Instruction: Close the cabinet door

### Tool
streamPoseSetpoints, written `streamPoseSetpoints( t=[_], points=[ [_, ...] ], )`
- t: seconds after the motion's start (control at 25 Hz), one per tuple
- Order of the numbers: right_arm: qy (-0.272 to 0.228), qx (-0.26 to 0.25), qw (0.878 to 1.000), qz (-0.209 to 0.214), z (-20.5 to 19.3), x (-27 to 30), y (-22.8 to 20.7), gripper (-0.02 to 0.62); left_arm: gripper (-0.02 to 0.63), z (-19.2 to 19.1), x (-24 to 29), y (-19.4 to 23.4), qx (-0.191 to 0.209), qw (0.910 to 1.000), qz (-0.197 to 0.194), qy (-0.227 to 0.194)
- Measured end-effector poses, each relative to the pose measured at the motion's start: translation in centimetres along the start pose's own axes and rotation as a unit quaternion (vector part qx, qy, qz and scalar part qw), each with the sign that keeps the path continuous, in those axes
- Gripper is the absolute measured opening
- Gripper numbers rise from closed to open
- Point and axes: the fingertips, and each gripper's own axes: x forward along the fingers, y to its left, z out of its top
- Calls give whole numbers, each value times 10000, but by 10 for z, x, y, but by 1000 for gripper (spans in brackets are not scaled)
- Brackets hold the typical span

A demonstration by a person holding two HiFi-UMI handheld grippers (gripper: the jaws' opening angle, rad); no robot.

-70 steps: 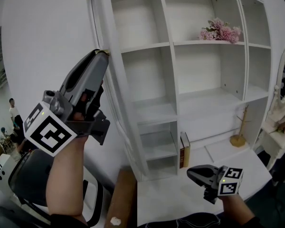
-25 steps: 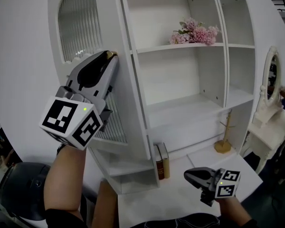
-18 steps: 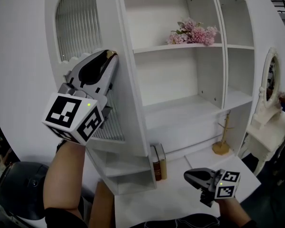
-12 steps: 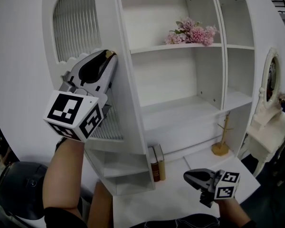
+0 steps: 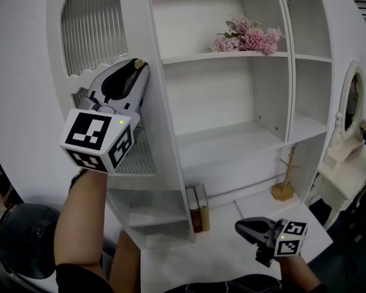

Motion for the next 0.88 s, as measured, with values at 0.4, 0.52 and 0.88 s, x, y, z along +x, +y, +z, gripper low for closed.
streamPoseSetpoints(
  t=[0.4,0.52,0.88],
  points=[
    [38,221,9997,-41,-11,-3,-21,5,78,-25,22,4,91,9997,38,236],
    [86,282,9996,-43,-15,-3,-26,5,78,-31,28,6,165,9993,139,302],
    [64,426,9990,-117,-23,-8,-44,5,78,-49,43,11,479,9964,446,543]
  ],
)
